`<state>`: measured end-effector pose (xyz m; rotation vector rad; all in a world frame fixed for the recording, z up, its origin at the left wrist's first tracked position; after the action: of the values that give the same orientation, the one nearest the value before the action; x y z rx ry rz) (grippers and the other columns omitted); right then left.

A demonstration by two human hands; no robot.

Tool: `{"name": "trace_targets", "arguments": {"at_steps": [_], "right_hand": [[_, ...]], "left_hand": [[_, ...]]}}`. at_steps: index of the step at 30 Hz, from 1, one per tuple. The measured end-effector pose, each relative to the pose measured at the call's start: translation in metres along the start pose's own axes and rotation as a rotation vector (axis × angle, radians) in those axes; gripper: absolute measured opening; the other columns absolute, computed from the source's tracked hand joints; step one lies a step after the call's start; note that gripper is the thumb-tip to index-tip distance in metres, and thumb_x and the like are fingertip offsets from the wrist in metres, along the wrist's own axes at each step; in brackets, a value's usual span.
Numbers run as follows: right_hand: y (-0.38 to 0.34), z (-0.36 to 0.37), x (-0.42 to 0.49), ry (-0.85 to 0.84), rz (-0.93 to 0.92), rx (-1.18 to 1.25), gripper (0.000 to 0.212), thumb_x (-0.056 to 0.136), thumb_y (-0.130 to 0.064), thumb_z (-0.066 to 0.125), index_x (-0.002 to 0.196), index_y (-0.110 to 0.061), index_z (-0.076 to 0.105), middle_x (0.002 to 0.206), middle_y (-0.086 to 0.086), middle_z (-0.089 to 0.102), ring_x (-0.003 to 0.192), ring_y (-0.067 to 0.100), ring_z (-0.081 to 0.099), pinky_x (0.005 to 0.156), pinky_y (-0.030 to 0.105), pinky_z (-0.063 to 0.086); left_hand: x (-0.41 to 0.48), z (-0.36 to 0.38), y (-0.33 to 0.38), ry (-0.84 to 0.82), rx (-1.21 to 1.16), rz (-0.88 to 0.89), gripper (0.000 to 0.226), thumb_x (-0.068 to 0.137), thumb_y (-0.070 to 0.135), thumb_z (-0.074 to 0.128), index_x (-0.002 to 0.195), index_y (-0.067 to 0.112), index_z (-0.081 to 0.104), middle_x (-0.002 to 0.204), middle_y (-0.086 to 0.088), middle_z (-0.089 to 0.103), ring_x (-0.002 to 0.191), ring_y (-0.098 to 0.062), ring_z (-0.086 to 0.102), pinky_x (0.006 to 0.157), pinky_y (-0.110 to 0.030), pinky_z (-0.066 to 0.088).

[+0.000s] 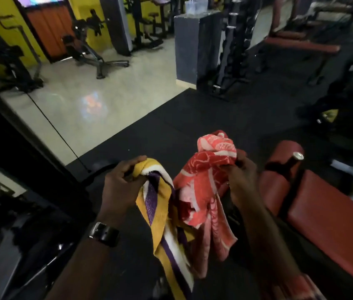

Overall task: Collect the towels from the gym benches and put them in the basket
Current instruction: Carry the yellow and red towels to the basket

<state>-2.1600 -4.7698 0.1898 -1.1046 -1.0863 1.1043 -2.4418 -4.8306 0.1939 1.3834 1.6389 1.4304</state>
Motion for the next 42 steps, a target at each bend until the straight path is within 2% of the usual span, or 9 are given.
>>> {"name": "trace_targets", "arguments": {"at_steps": [3, 10, 16, 19, 22, 27, 33, 38, 42], "right_hand": [[0.013, 0.026, 0.063, 0.027, -0.011, -0.014, 0.016, 0.087, -0.019, 0.07, 0.098, -0.03, 0.075, 0.094, -0.012, 0.077, 0.088, 0.004, 0.073, 0.068, 0.016, 0.055], [0.031, 0.081, 0.222, 0.074, 0.069, -0.095, 0.023, 0.088, -0.019, 0.07, 0.111, -0.025, 0.072, 0.107, 0.002, 0.075, 0.1, 0.019, 0.072, 0.087, 0.044, 0.058], [0.031, 0.1, 0.346, 0.234, 0.039, -0.11, 0.023, 0.086, -0.008, 0.066, 0.096, -0.026, 0.076, 0.088, -0.008, 0.077, 0.082, 0.01, 0.074, 0.062, 0.021, 0.057], [0.04, 0.102, 0.404, 0.292, 0.055, -0.125, 0.023, 0.085, -0.013, 0.066, 0.092, -0.033, 0.076, 0.088, -0.008, 0.077, 0.081, 0.01, 0.074, 0.062, 0.025, 0.057], [0.049, 0.104, 0.466, 0.333, 0.058, -0.104, 0.025, 0.086, -0.018, 0.067, 0.087, -0.042, 0.075, 0.089, -0.012, 0.077, 0.083, 0.007, 0.074, 0.065, 0.027, 0.059], [0.071, 0.095, 0.583, 0.429, 0.085, -0.041, 0.03, 0.086, -0.007, 0.063, 0.084, -0.034, 0.076, 0.082, -0.011, 0.077, 0.08, 0.009, 0.074, 0.066, 0.03, 0.063], [0.069, 0.082, 0.737, 0.481, 0.102, -0.05, 0.029, 0.08, -0.005, 0.068, 0.086, -0.032, 0.077, 0.088, -0.005, 0.078, 0.085, 0.013, 0.074, 0.08, 0.039, 0.061], [0.067, 0.056, 0.839, 0.517, 0.115, -0.078, 0.034, 0.082, 0.003, 0.062, 0.088, -0.029, 0.075, 0.087, -0.004, 0.078, 0.086, 0.017, 0.074, 0.082, 0.042, 0.061], [0.073, 0.031, 0.932, 0.534, 0.11, -0.051, 0.041, 0.081, 0.007, 0.058, 0.087, -0.03, 0.073, 0.083, -0.008, 0.077, 0.082, 0.011, 0.074, 0.068, 0.026, 0.06]], "left_hand": [[0.072, 0.014, -0.021, -0.018, -0.037, 0.028, 0.045, 0.078, -0.005, 0.074, 0.111, 0.026, 0.072, 0.116, 0.003, 0.071, 0.11, -0.011, 0.067, 0.096, -0.035, 0.054], [0.273, 0.039, -0.042, -0.036, -0.135, 0.028, 0.05, 0.076, 0.0, 0.076, 0.102, 0.043, 0.07, 0.109, 0.017, 0.072, 0.102, -0.004, 0.069, 0.089, -0.026, 0.055], [0.436, 0.081, -0.037, -0.112, -0.139, 0.062, 0.046, 0.077, 0.005, 0.076, 0.107, 0.039, 0.069, 0.101, 0.021, 0.073, 0.097, 0.002, 0.068, 0.084, -0.018, 0.054], [0.503, 0.116, -0.047, -0.178, -0.099, 0.043, 0.049, 0.079, 0.009, 0.076, 0.125, 0.024, 0.065, 0.118, 0.003, 0.071, 0.108, -0.01, 0.067, 0.093, -0.029, 0.053], [0.57, 0.156, -0.059, -0.226, -0.024, 0.061, 0.044, 0.079, 0.011, 0.076, 0.121, 0.022, 0.068, 0.115, 0.002, 0.07, 0.106, -0.015, 0.067, 0.095, -0.036, 0.054], [0.682, 0.218, -0.062, -0.197, 0.051, 0.162, 0.04, 0.075, 0.012, 0.079, 0.09, 0.045, 0.061, 0.099, 0.015, 0.061, 0.086, 0.009, 0.059, 0.077, -0.009, 0.045], [0.824, 0.305, -0.068, -0.256, 0.021, 0.131, 0.038, 0.078, 0.008, 0.077, 0.107, 0.032, 0.068, 0.115, 0.004, 0.067, 0.103, -0.007, 0.062, 0.082, -0.011, 0.046], [0.911, 0.387, -0.067, -0.274, -0.021, 0.121, 0.043, 0.079, 0.007, 0.075, 0.109, 0.036, 0.064, 0.125, -0.002, 0.066, 0.116, -0.019, 0.061, 0.101, -0.041, 0.049], [0.986, 0.47, -0.064, -0.324, -0.056, 0.167, 0.043, 0.079, 0.003, 0.075, 0.111, 0.029, 0.065, 0.126, -0.007, 0.065, 0.117, -0.022, 0.061, 0.104, -0.044, 0.048]]}}
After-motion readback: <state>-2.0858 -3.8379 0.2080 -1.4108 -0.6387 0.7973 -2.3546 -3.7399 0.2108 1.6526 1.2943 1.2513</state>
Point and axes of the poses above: each hand's wrist, its own x-axis towards the middle knuckle, its own z-axis out of the palm, y = z × x, the point moved 6 cm from there along x, towards the middle knuckle
